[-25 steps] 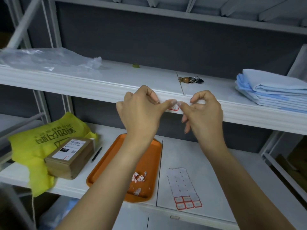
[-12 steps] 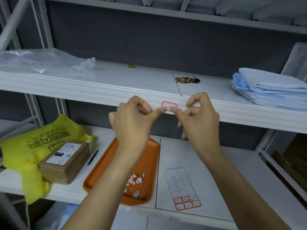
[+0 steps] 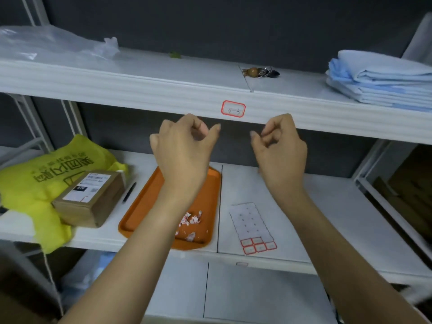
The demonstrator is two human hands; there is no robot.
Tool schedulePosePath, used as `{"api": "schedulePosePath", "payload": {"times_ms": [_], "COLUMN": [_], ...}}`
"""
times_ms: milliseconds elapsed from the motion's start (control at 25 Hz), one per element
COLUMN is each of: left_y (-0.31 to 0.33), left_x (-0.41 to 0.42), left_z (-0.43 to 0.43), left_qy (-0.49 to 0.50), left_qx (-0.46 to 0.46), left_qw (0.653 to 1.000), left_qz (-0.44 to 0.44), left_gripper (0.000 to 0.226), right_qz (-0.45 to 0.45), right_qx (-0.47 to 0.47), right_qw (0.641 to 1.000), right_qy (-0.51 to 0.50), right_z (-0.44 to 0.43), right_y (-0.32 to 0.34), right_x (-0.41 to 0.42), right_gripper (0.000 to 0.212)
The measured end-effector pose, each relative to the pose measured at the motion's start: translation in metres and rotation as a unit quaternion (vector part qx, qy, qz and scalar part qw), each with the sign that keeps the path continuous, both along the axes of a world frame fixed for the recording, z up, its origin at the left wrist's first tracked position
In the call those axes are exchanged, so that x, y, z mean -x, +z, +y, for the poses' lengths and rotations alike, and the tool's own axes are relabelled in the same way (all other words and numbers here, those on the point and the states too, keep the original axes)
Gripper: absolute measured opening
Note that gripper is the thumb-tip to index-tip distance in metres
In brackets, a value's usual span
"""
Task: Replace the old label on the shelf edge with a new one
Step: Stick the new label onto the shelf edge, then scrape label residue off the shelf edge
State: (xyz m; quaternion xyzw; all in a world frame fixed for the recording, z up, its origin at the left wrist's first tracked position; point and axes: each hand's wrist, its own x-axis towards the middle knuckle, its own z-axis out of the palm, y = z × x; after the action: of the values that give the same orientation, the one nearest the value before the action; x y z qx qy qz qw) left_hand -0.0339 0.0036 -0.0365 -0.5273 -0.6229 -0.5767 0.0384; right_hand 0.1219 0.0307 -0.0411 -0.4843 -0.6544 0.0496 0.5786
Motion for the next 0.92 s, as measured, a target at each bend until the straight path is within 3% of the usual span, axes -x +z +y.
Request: {"api": "schedulePosePath", "payload": {"times_ms": [160,320,520,600,720,920], "left_y": [-0.065,-0.122,-0.174,-0.199,-0.236,-0.304], "left_x": [-0.011,-0.021,-0.038,-0.048,-0.062,-0.071], "left_z": [-0.011,-0.015,-0.01,-0.008,-0.012,-0.015], "left_qy": [-0.063,-0.143,-0.181,-0.184,-0.19,-0.194], "left_qx": [0.09,0.175,0.233,0.266,0.318,0.38], "left_qw": [0.994,0.971,0.95,0.945,0.923,0.854], "left_qz": [-0.019,-0.08,-0.104,-0.051,0.102,0.296], "left_gripper": [0.022,0.024,0.025,0.029,0.018,0.06], "right_qz": [0.021,0.019,-0.048,-0.086,-0.233,-0.291], "right_qx": [0.166,0.333,0.448,0.452,0.358,0.273], "right_qw": [0.986,0.943,0.893,0.888,0.903,0.917], "right_qy": [0.014,0.014,0.009,-0.016,-0.046,-0.013], "right_z": [-0.002,-0.002,-0.005,-0.008,-0.015,-0.022], "right_y": [-0.087,-0.161,-0.221,-0.244,-0.279,-0.318], "right_x": [-0.016,-0.041,-0.061,-0.065,-0.073,-0.081], "right_gripper": [0.017,0.012,0.008,0.008,0.016,0.038]}}
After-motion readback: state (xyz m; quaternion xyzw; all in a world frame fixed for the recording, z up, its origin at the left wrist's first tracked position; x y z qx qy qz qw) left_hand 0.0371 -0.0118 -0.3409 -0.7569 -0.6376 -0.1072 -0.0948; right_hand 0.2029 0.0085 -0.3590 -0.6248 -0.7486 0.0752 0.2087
